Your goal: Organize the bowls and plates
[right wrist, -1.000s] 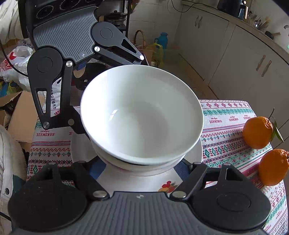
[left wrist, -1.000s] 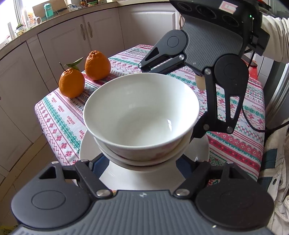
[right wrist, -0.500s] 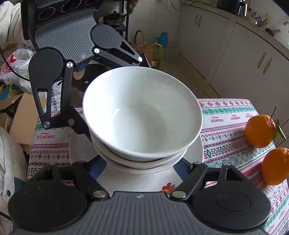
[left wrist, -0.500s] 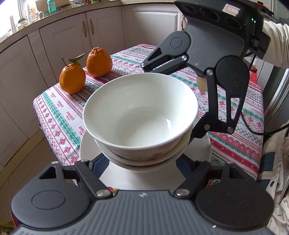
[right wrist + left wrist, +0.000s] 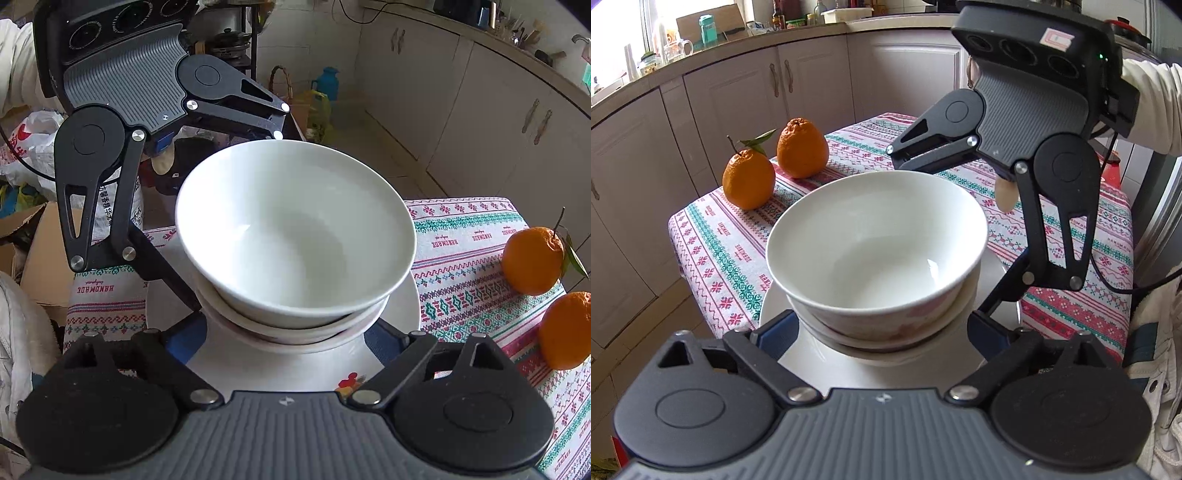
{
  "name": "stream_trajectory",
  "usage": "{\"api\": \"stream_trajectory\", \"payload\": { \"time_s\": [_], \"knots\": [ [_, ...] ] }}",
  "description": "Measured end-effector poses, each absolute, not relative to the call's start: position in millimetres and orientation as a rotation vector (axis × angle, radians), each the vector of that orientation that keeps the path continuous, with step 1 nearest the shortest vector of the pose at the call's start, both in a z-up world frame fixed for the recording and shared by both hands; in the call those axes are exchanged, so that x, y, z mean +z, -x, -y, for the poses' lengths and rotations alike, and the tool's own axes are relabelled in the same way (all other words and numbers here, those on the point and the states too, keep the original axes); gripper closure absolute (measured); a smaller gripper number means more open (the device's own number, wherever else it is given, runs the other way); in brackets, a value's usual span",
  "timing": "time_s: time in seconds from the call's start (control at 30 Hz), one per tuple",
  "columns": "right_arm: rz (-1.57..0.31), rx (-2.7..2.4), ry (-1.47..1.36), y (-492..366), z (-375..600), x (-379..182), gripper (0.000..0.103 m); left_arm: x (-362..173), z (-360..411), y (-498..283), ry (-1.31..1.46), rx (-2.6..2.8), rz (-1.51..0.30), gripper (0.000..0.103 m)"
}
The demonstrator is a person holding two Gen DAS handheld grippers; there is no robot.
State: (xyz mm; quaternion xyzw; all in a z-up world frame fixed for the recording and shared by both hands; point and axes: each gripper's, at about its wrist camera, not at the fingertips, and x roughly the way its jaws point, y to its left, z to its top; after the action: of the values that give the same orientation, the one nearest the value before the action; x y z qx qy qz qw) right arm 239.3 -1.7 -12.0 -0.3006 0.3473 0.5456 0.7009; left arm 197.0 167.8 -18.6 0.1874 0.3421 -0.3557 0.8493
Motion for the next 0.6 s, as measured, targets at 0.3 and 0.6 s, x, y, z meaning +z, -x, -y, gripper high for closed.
{"api": "stream_trajectory", "payload": {
  "time_s": [0.3, 0.6],
  "knots": [
    [-0.74, 1.059, 0.628, -209, 24, 5, 0.005, -16, -171, -155, -0.319, -0.579, -0.662, 0.003],
    [-0.645, 0.758, 0.515, -149, 54, 24, 0.0, -8, -149, -96, -0.236, -0.38, -0.622, 0.001]
  ]
}}
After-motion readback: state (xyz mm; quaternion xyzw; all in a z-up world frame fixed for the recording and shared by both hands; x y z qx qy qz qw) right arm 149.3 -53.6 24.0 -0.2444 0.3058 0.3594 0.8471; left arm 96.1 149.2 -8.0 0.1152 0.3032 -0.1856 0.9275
